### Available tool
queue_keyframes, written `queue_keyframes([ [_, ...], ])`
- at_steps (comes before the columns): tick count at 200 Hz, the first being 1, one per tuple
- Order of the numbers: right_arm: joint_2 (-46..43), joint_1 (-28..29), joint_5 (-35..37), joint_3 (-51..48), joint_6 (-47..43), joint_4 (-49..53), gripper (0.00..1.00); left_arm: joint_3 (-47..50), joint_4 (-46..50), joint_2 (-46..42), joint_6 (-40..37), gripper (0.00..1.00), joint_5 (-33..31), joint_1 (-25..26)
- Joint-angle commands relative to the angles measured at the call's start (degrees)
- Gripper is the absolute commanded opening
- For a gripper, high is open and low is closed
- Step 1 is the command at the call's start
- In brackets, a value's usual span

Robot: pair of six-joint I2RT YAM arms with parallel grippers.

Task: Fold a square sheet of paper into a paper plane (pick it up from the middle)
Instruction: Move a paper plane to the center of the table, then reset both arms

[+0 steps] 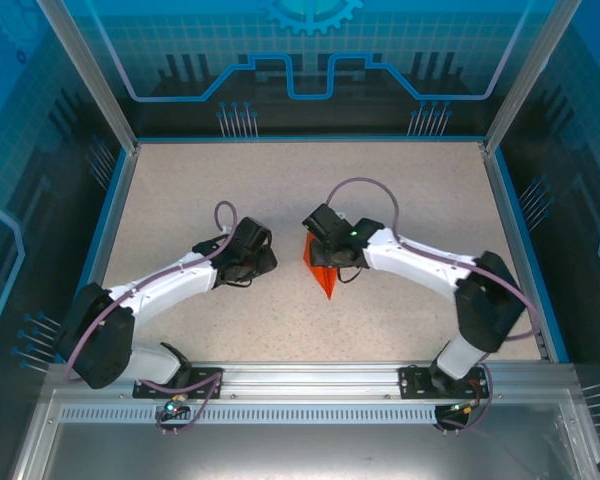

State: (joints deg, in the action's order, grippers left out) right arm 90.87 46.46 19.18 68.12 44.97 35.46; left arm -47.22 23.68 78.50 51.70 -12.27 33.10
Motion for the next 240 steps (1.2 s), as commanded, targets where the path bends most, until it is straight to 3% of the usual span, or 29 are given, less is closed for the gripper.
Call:
queue_keyframes([
  [1,-9.87,1.47,9.05,-2.47,-1.77,1.01,0.55,-1.07,1.19,-2.98,-2.09,0.49,-2.83,-0.49],
  [18,-17.72,1.53,17.42,-5.36,-4.43,0.85,0.64,-0.32,0.90,-4.99,-3.39,0.51,-4.58,-0.50],
  [41,-27.50,-0.10,28.54,-9.54,-9.98,-0.32,0.77,0.98,0.44,-8.33,-6.22,0.61,-8.53,-0.50],
  [66,-33.39,-8.86,34.33,-14.84,-14.64,-2.95,0.97,3.21,-1.60,-12.45,-11.54,0.74,-13.41,-1.31],
  [95,-33.99,-23.87,26.13,-23.55,-21.67,-9.55,0.99,4.68,-2.59,-14.62,-17.59,0.91,-19.11,-4.64],
  [122,-31.80,-32.16,18.43,-32.08,-27.32,-22.53,0.99,5.40,-3.45,-14.62,-22.14,0.98,-25.71,-9.52],
  [169,-22.22,-36.44,11.11,-39.41,-34.82,-46.16,0.99,8.18,-11.67,-11.54,-30.59,0.98,-24.01,-21.77],
  [194,-15.71,-36.70,7.06,-41.01,-38.38,-59.28,0.99,11.90,-22.81,-8.55,-37.27,0.98,-24.48,-23.22],
  [240,-13.61,-38.17,-0.67,-43.01,-43.69,-69.65,0.99,18.35,-47.24,-1.97,-48.57,0.98,-18.69,-23.52],
])
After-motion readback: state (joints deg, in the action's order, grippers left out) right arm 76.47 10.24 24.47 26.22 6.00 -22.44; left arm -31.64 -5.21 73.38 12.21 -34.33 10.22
